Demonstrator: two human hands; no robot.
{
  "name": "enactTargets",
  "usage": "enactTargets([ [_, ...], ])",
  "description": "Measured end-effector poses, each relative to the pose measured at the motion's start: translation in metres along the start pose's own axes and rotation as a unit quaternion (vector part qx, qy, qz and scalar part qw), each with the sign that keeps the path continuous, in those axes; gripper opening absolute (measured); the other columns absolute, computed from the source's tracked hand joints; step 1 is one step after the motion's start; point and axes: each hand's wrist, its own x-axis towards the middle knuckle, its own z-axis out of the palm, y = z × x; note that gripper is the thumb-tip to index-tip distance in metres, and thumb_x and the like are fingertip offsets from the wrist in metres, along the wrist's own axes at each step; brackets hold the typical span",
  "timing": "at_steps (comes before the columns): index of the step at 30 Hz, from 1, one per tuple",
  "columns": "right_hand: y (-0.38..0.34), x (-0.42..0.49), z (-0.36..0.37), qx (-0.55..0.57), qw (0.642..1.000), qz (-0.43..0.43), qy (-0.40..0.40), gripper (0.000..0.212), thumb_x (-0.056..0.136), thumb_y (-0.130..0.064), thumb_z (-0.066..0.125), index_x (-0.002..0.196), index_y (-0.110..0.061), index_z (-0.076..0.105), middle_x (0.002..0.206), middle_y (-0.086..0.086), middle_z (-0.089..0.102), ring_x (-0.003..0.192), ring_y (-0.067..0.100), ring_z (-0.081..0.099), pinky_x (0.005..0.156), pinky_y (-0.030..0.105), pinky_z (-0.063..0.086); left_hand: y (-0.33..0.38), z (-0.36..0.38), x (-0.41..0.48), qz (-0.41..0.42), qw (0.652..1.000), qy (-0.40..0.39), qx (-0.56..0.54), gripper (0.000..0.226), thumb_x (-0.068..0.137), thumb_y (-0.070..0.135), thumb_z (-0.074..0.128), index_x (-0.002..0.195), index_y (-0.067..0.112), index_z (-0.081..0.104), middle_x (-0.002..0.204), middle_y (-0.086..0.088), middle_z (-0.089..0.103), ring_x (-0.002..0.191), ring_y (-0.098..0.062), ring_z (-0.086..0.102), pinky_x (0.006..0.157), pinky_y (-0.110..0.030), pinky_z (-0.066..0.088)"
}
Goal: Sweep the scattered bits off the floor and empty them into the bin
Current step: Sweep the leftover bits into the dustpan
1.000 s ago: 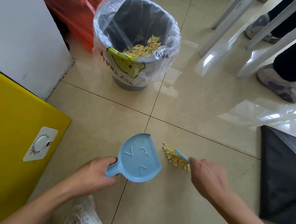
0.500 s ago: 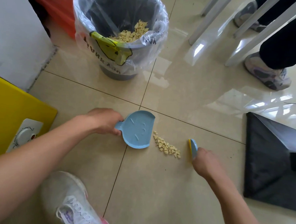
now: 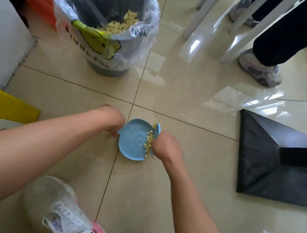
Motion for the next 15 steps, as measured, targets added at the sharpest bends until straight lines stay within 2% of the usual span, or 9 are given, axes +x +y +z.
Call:
enactTargets([
  [2,-0.009,-0.004,0.0,0.037,0.999,-0.019,-0.021,0.021,0.077,-0.014,0.045,0.083,-0.01,0.064,0.083,0.009,0.071,0.079,0.033,0.067,0.065,0.032,0.05,0.002,0.006,0.002,-0.002,1.0,-0.006,0.0,0.026,0.096,0.038,0.057,0.078,0.02,0.056,0.064,0.006,0.056,0.056,-0.019,0.054,0.067,-0.031,0.047],
  [4,-0.012,-0.009,0.002,0.095,0.994,-0.045,-0.043,0.009,0.074,-0.011,0.044,0.066,-0.013,0.05,0.064,0.003,0.056,0.061,0.028,0.053,0.053,0.028,0.039,0.001,0.011,0.004,-0.006,1.0,-0.025,-0.013,0.027,0.092,0.032,0.059,0.069,0.018,0.057,0.064,0.004,0.058,0.064,-0.024,0.06,0.066,-0.03,0.046],
  [6,-0.005,-0.015,0.003,0.147,0.986,-0.064,-0.051,0.009,0.073,-0.011,0.045,0.065,-0.011,0.049,0.059,0.003,0.048,0.054,0.023,0.042,0.051,0.029,0.034,-0.002,0.015,0.004,-0.007,0.998,-0.048,-0.027,0.024,0.09,0.029,0.06,0.069,0.016,0.06,0.065,0.003,0.06,0.069,-0.027,0.06,0.063,-0.029,0.045],
  [8,0.011,-0.019,-0.001,0.163,0.984,-0.067,-0.029,0.019,0.074,-0.014,0.046,0.074,-0.004,0.061,0.063,0.009,0.061,0.056,0.022,0.047,0.053,0.031,0.04,-0.006,0.016,-0.001,-0.009,0.997,-0.065,-0.04,0.017,0.089,0.026,0.06,0.078,0.016,0.067,0.069,0.002,0.062,0.064,-0.025,0.057,0.058,-0.028,0.042],
  [9,0.022,-0.019,-0.005,0.162,0.985,-0.064,-0.015,0.026,0.074,-0.016,0.046,0.082,-0.003,0.066,0.069,0.011,0.068,0.057,0.021,0.052,0.055,0.031,0.044,-0.008,0.017,-0.004,-0.011,0.996,-0.07,-0.049,0.014,0.089,0.025,0.06,0.085,0.016,0.07,0.073,0.001,0.063,0.062,-0.024,0.056,0.056,-0.028,0.041],
  [11,0.047,-0.015,-0.015,0.134,0.99,-0.042,0.011,0.028,0.077,-0.017,0.046,0.087,-0.005,0.069,0.075,0.012,0.071,0.062,0.024,0.057,0.059,0.033,0.048,-0.014,0.017,-0.01,-0.018,0.995,-0.078,-0.064,0.015,0.092,0.027,0.061,0.09,0.017,0.071,0.081,0.001,0.065,0.062,-0.022,0.056,0.056,-0.028,0.041],
  [15,0.077,-0.006,-0.025,-0.015,0.999,0.035,-0.005,0.007,0.078,-0.013,0.049,0.072,-0.012,0.053,0.071,0.006,0.06,0.066,0.029,0.056,0.059,0.032,0.042,-0.019,0.016,-0.022,-0.054,0.994,-0.071,-0.07,0.031,0.097,0.04,0.056,0.076,0.018,0.065,0.068,0.005,0.061,0.067,-0.021,0.059,0.063,-0.027,0.044],
])
